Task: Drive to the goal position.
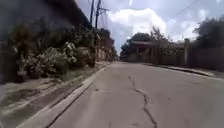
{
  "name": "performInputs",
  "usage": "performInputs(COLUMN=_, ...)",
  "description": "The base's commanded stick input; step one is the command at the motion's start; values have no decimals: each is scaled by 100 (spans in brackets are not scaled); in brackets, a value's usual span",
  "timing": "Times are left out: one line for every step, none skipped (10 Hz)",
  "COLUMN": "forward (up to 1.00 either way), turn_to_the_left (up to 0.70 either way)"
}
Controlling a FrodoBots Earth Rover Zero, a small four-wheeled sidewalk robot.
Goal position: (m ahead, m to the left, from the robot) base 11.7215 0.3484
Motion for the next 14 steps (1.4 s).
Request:
performInputs(forward=100, turn_to_the_left=0)
performInputs(forward=100, turn_to_the_left=0)
performInputs(forward=100, turn_to_the_left=0)
performInputs(forward=100, turn_to_the_left=0)
performInputs(forward=100, turn_to_the_left=0)
performInputs(forward=100, turn_to_the_left=0)
performInputs(forward=100, turn_to_the_left=0)
performInputs(forward=100, turn_to_the_left=-3)
performInputs(forward=100, turn_to_the_left=-6)
performInputs(forward=100, turn_to_the_left=-9)
performInputs(forward=100, turn_to_the_left=-13)
performInputs(forward=100, turn_to_the_left=-16)
performInputs(forward=100, turn_to_the_left=-19)
performInputs(forward=100, turn_to_the_left=-11)
